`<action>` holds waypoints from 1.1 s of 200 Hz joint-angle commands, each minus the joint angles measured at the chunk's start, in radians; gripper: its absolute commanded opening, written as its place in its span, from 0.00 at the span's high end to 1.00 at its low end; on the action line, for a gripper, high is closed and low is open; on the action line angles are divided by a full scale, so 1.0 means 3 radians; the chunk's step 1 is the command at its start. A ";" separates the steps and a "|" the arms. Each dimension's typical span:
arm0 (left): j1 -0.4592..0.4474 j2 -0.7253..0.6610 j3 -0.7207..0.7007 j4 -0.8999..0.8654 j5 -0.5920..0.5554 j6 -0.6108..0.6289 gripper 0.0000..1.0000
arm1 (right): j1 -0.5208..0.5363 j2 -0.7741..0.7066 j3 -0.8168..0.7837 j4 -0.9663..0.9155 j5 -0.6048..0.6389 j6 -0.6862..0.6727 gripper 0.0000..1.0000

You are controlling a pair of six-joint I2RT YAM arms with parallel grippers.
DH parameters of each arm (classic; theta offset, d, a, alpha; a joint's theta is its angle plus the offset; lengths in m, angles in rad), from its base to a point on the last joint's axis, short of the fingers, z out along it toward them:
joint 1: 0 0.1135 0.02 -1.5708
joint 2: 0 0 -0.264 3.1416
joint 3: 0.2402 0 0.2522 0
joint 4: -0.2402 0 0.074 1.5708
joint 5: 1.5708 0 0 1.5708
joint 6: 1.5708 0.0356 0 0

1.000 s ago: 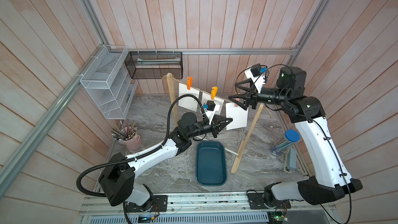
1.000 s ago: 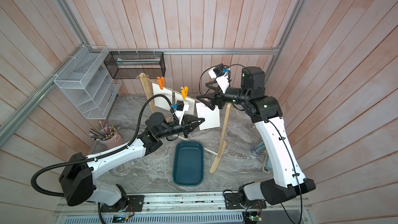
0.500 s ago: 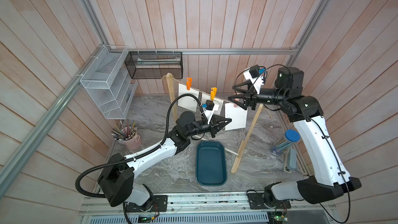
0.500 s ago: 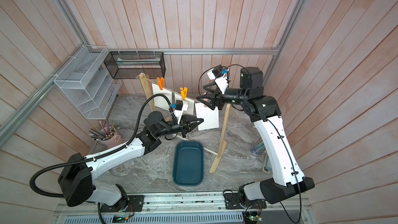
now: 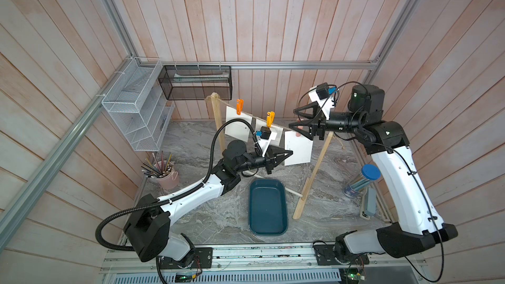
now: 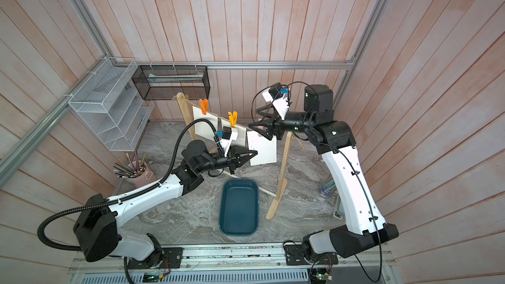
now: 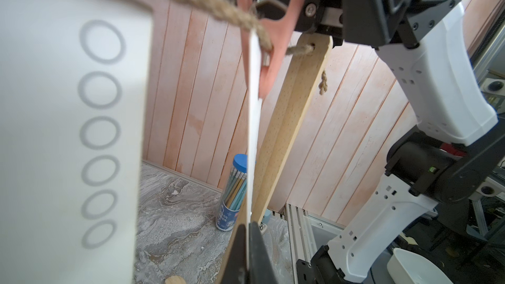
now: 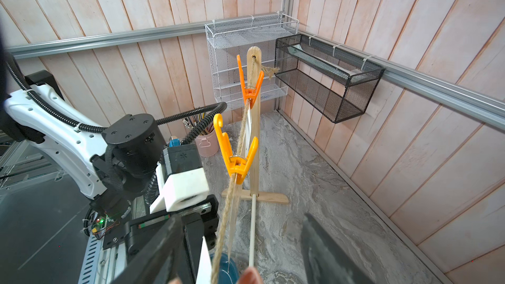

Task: Remove the postcards from the strings
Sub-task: Remove the clamp from the clothesline.

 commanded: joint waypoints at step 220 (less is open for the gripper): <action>0.0103 -0.0144 0.0053 -0.0079 0.0126 0.0004 1.00 | 0.0120 0.0222 0.0324 -0.0586 0.0283 -0.0195 0.27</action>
